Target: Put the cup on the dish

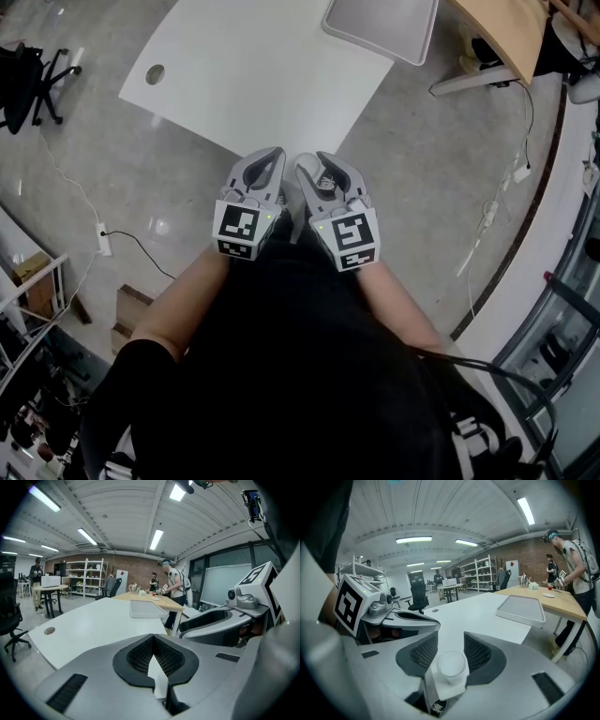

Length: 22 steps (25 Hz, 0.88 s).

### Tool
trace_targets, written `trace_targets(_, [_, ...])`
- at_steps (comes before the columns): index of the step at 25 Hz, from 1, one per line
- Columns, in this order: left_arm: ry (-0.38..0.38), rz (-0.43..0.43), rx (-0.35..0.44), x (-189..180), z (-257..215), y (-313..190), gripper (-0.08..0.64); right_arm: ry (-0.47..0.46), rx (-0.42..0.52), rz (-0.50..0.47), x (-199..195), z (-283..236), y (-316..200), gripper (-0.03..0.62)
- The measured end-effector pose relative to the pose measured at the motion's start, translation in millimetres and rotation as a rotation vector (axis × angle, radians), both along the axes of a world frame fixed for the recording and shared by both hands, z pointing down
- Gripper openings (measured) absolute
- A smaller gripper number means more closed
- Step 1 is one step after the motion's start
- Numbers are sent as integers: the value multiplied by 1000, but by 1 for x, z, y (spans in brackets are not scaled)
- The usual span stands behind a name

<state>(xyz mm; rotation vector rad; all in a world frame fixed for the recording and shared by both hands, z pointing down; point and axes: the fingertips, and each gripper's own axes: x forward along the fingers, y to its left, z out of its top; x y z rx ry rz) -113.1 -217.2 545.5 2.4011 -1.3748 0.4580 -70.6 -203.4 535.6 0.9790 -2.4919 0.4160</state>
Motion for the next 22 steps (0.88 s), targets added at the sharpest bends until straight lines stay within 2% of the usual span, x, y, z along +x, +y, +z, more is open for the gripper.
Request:
trace_targets(3, [-7,-1,-19,-2,10,0,0,-4,-43,-26,-3,13,3,181])
trace_targets(8, [-17,2,-40,-3,23,1,0,36,-112,-55,-5,43,7,247])
trace_targets(16, [-24,-13,-73,-7,40,2,0,73,-192,-74,-7,77,12,267])
trace_targets(22, [-28,-23,-101,-9,54,0,0,75,-189,-80,-12,93,8,265])
